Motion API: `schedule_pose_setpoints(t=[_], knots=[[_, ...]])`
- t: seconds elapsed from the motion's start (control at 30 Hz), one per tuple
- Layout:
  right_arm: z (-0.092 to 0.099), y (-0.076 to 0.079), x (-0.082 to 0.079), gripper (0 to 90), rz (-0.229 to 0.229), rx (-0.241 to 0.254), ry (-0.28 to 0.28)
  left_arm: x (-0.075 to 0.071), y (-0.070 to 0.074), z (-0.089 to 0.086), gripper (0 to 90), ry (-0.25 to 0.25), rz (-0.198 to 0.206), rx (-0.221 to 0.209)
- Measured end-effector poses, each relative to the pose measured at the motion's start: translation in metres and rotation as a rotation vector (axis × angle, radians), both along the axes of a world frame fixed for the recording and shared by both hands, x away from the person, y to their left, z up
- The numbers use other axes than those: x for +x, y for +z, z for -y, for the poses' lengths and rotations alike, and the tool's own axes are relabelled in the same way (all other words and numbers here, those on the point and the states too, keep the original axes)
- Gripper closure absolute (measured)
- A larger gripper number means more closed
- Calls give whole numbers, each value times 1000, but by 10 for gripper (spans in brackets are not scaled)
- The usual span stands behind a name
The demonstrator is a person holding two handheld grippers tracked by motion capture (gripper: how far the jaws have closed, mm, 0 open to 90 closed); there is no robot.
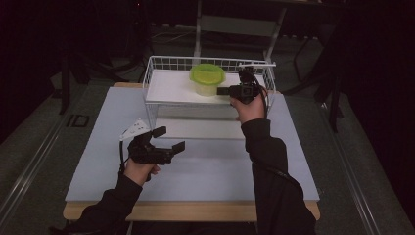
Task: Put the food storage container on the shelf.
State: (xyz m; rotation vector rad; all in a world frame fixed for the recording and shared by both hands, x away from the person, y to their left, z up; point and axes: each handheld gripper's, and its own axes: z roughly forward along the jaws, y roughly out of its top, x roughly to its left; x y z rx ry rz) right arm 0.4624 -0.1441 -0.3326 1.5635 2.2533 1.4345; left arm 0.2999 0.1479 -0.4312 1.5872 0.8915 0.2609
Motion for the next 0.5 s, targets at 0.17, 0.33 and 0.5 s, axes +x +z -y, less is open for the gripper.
schedule_pose_setpoints(t=[0.17, 0.33, 0.5], knots=[[0, -1, 7, 856, -1, -19, -28, -5, -5, 1, 18, -1, 20, 27], [4, -2, -1, 819, 3, -9, -21, -8, -8, 1, 18, -14, 37, 42], [7, -1, -23, 738, 35, -25, 21, -11, -8, 0, 18, -22, 60, 65]])
